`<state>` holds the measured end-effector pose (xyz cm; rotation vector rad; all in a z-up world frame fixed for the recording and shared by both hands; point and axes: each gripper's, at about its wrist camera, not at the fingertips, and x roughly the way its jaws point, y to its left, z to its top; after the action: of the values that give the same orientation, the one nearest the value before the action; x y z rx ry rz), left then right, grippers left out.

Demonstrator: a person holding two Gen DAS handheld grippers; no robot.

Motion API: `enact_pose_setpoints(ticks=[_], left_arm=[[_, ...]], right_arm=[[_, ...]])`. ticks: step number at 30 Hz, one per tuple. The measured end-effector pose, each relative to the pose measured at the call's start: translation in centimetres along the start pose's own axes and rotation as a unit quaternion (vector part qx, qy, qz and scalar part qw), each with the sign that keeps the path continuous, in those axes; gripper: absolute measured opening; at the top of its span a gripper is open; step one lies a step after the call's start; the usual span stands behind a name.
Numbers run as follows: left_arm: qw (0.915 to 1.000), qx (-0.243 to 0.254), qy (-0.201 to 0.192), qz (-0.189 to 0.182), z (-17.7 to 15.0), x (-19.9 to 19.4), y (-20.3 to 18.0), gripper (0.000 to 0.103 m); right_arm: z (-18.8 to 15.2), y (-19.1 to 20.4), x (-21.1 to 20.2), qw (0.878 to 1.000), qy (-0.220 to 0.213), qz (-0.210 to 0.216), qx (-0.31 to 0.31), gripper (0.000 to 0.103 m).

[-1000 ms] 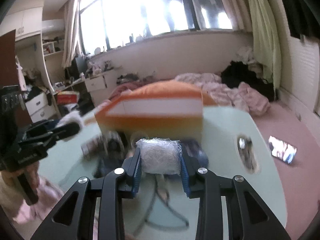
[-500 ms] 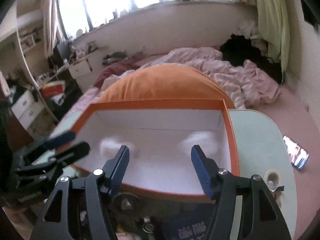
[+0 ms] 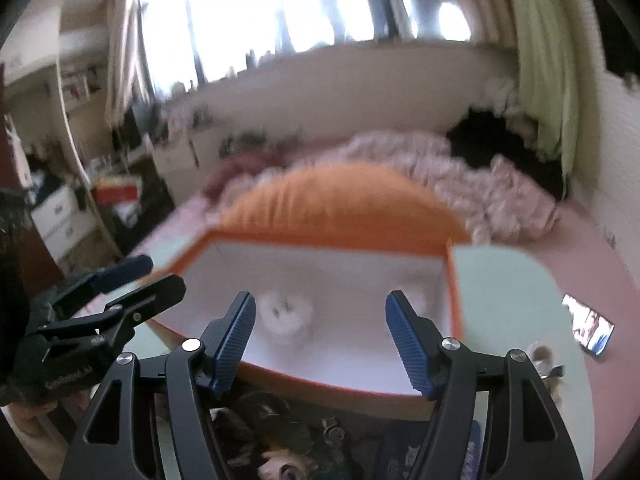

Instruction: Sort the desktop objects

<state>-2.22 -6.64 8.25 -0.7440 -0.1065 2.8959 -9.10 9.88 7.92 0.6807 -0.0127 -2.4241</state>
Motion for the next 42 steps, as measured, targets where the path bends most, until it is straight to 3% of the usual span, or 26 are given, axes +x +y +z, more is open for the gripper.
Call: enact_pose_setpoints(ticks=[3, 7, 10, 14, 18, 20, 21, 24, 42], left_arm=[[0.9992, 0.015, 0.03, -0.02, -1.2, -1.7, -1.4, 0.075], [0.9947, 0.069, 0.073, -0.025, -5.6, -3.3, -4.2, 0.077], [0.9968, 0.041, 0.068, -0.01, -8.7, -4.0, -4.3, 0.077], [0.9905, 0.058, 0.124, 0.009, -10.8, -2.0, -5.0, 0.078], [0.9911, 0.07, 0.112, 0.015, -10.9, -2.3, -5.4, 0.086], [0.992, 0.062, 0.109, 0.015, -10.8, -2.1, -5.0, 0.099], [0.9922, 0.061, 0.107, 0.018, -11.0, -1.9, -4.6, 0.103], [0.9937, 0.063, 0.091, 0.015, -11.2, -1.7, -4.4, 0.103], [0.9938, 0.064, 0.09, 0.014, -11.4, -1.4, -4.4, 0.103]], right_arm=[[-0.9, 0.9, -3.3, 1.0, -0.01, 0.017, -0.02, 0.073], [-4.7, 1.8, -6.3, 0.997, 0.016, 0.052, -0.055, 0.082], [-8.2, 2.1, -7.6, 0.994, 0.044, 0.044, -0.088, 0.083], [-11.4, 2.2, -8.5, 0.988, 0.064, 0.023, -0.14, 0.085], [-13.6, 2.3, -6.5, 0.982, 0.106, 0.021, -0.156, 0.093], [-13.6, 1.2, -5.6, 0.985, 0.119, 0.037, -0.116, 0.103], [-13.5, 0.9, -5.5, 0.987, 0.113, 0.038, -0.112, 0.103], [-13.6, 0.5, -5.8, 0.988, 0.101, 0.038, -0.109, 0.103], [-13.6, 0.0, -5.7, 0.989, 0.093, 0.032, -0.11, 0.103]])
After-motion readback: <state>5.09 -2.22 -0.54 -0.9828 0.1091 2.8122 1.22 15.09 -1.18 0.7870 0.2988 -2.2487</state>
